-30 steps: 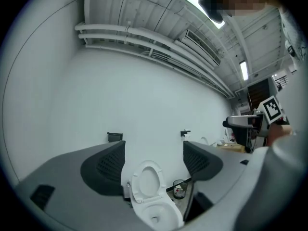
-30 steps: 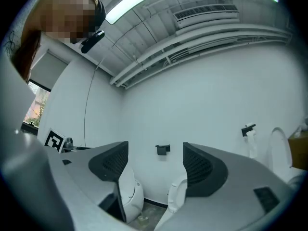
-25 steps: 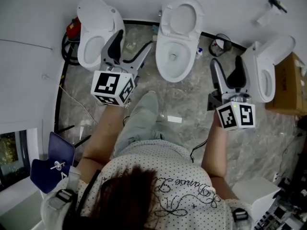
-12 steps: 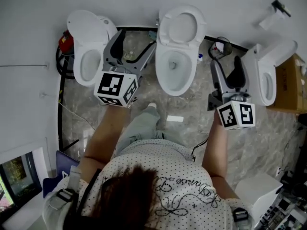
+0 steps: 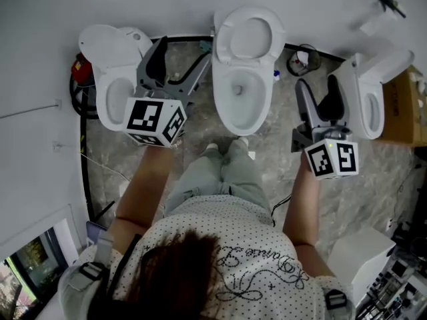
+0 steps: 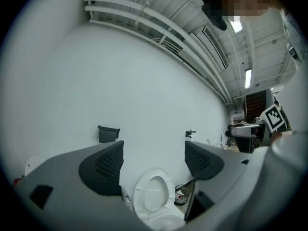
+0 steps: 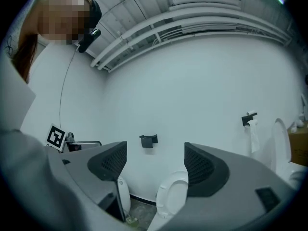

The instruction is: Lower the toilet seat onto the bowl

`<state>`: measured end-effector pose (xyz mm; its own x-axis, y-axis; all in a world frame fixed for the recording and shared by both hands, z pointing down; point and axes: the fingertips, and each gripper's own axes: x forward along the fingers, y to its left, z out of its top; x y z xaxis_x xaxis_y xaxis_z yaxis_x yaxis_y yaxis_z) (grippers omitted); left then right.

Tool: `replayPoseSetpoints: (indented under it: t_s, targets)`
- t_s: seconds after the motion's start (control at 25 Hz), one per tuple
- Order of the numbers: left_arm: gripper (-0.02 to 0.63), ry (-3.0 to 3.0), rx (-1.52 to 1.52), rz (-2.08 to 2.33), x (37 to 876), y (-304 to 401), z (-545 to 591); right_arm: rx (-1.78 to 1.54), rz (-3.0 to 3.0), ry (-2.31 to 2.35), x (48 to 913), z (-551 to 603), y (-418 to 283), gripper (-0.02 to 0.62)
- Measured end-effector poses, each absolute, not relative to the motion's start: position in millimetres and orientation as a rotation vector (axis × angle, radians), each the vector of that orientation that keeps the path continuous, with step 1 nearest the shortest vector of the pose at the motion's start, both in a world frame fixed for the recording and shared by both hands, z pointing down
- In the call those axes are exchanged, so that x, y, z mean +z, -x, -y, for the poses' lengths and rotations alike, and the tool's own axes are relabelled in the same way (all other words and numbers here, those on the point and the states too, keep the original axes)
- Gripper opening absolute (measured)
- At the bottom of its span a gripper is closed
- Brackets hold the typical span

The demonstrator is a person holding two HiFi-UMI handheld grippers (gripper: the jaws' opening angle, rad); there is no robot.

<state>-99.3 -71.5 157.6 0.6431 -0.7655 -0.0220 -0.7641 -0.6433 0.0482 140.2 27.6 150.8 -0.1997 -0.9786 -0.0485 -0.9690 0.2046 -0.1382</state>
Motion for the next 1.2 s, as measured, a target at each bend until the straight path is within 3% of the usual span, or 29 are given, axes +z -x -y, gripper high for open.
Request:
replayPoseSetpoints:
  t_s: [0.68, 1.2]
  targets:
    - [0.380, -2.728, -0.037, 1.579, 149.3, 41.3, 148.1, -0.059, -2.504, 1.646, 132.0, 94.0, -212.5, 0.373]
    - [0.380, -2.679, -0.014, 1.614, 166.0, 41.9, 218.1, -0.143, -2.538, 1.614, 156.7, 178.6, -210.3, 0.368]
